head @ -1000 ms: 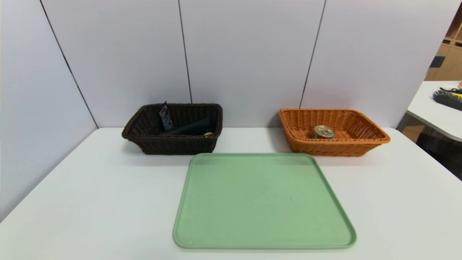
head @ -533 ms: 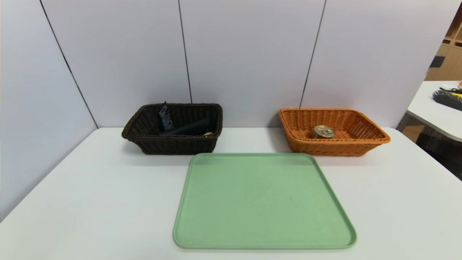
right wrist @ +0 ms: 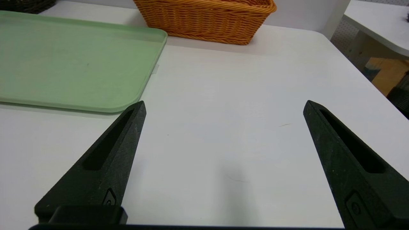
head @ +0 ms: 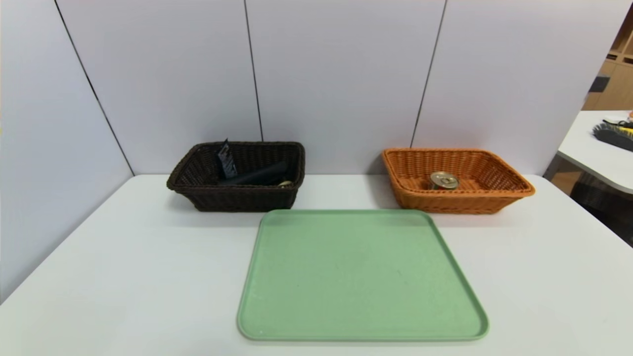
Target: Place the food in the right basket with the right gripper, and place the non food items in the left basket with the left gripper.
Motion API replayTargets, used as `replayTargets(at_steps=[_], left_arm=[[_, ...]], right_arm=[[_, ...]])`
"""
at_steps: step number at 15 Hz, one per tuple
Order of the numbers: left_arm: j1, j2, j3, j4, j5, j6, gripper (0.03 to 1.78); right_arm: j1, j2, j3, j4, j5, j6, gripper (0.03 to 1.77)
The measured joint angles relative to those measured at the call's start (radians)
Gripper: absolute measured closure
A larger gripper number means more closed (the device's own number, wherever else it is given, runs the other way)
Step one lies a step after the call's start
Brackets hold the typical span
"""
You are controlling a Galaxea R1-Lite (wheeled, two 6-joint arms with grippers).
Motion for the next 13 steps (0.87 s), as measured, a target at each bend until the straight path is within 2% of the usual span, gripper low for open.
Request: replayTargets(at_steps=[4,13], left_arm=[[0.0,0.0,0.0,-0.009,-0.001,-0.013,0.12],[0.0,0.0,0.0,-0.01,0.0,-0.016,0.12]], right_arm=[[0.0,0.0,0.0,-0.001,-0.031,0.107,0.1],[0.0,0.0,0.0,-0.003,-0.033,0.123,0.1]])
